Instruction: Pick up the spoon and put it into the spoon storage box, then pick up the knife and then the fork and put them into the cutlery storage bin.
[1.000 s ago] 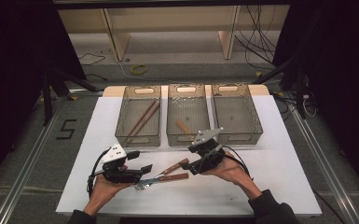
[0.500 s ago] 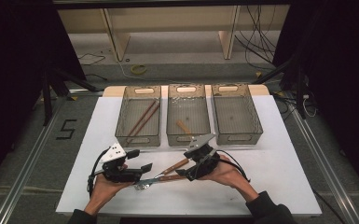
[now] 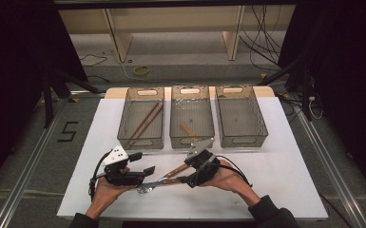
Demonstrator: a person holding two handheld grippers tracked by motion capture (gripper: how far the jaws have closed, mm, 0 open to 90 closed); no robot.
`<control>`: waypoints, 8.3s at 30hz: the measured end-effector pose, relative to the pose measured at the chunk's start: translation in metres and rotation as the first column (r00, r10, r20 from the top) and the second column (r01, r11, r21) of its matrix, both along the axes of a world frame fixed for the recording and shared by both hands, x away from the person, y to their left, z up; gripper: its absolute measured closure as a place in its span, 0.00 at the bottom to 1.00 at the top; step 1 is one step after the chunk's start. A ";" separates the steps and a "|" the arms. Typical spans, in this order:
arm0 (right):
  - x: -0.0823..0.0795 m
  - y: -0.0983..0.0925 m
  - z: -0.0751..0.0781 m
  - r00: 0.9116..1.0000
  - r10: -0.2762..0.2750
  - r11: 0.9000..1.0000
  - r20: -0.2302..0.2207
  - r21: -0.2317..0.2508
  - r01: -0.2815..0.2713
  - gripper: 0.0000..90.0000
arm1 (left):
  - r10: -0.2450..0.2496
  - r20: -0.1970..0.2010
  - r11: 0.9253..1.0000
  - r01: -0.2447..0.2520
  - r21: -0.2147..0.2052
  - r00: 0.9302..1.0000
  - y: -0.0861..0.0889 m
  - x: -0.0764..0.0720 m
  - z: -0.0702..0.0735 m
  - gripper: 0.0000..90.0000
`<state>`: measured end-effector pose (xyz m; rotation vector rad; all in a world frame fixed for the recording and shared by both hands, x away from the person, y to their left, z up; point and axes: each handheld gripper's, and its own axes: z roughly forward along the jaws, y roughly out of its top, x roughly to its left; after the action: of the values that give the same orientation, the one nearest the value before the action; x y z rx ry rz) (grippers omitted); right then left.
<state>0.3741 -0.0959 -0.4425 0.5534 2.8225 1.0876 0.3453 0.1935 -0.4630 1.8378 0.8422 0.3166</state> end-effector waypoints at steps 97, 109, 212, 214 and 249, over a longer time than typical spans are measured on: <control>0.001 0.026 -0.026 0.994 0.080 0.976 -0.078 -0.196 -0.094 0.85 | 0.027 0.029 1.000 -0.027 -0.006 0.999 0.002 -0.004 0.002 0.25; 0.007 0.005 -0.007 0.998 0.022 0.992 -0.066 -0.122 -0.030 0.85 | 0.049 0.084 0.998 -0.044 -0.052 0.995 0.005 -0.009 0.008 0.25; 0.125 -0.160 0.042 0.726 -0.686 0.727 0.046 0.022 0.686 0.85 | 0.031 0.063 0.999 -0.029 -0.036 0.998 0.001 -0.007 0.004 0.24; 0.126 -0.159 0.041 0.724 -0.688 0.725 0.045 0.012 0.688 0.85 | 0.031 0.061 0.999 -0.029 -0.038 0.998 0.001 -0.007 0.004 0.24; 0.134 -0.145 0.031 0.711 -0.703 0.710 0.011 -0.047 0.703 0.73 | 0.031 0.062 0.999 -0.029 -0.037 0.998 0.001 -0.007 0.004 0.24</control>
<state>0.5077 -0.2414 -0.4112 1.4682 2.2448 0.8301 0.3382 0.1948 -0.4588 1.7742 0.8275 0.3739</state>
